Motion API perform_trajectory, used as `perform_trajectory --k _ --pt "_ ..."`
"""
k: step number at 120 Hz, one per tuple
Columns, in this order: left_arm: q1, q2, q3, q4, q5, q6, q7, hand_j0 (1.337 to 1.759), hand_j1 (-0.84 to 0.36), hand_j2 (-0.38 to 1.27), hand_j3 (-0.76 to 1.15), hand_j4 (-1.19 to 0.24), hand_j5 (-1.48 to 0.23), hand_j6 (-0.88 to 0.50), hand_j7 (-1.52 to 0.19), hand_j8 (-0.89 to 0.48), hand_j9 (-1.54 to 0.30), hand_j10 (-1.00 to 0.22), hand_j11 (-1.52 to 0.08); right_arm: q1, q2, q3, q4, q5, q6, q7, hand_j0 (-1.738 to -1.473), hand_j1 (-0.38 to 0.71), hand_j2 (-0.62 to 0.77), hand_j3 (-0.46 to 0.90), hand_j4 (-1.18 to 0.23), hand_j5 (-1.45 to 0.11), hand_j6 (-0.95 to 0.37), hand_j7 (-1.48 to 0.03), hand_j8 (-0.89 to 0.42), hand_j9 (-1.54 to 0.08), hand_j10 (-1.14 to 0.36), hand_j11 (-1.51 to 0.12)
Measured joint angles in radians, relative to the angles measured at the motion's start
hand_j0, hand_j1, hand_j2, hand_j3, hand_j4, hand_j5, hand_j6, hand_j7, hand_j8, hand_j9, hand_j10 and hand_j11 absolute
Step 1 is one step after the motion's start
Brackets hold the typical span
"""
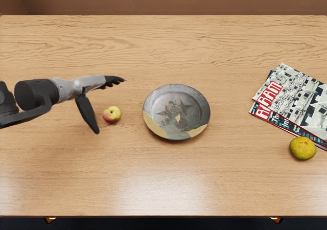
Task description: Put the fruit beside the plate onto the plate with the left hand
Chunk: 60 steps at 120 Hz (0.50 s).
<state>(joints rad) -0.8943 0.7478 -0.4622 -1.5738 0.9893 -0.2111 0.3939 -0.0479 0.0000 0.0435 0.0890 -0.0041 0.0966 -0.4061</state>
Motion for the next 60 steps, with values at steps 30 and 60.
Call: perform_trajectory --k 30,60 --pt "0.001 -0.064 0.013 0.068 0.025 0.025 0.052 1.658 0.16 0.03 0.00 -0.16 -0.21 -0.16 -0.21 -0.16 -0.21 -0.16 -0.21 0.002 0.000 -0.001 0.000 -0.001 0.000 0.001 -1.658 -0.35 0.00 0.00 0.00 0.00 0.00 0.00 0.00 0.00 0.00 0.00" --pt "-0.002 -0.116 0.136 0.088 0.125 0.259 0.105 1.658 0.08 0.05 0.00 -0.23 -0.29 -0.23 -0.29 -0.23 -0.29 -0.23 -0.29 0.002 0.000 -0.001 0.000 -0.004 0.000 0.001 -1.658 -0.35 0.00 0.00 0.00 0.00 0.00 0.00 0.00 0.00 0.00 0.00"
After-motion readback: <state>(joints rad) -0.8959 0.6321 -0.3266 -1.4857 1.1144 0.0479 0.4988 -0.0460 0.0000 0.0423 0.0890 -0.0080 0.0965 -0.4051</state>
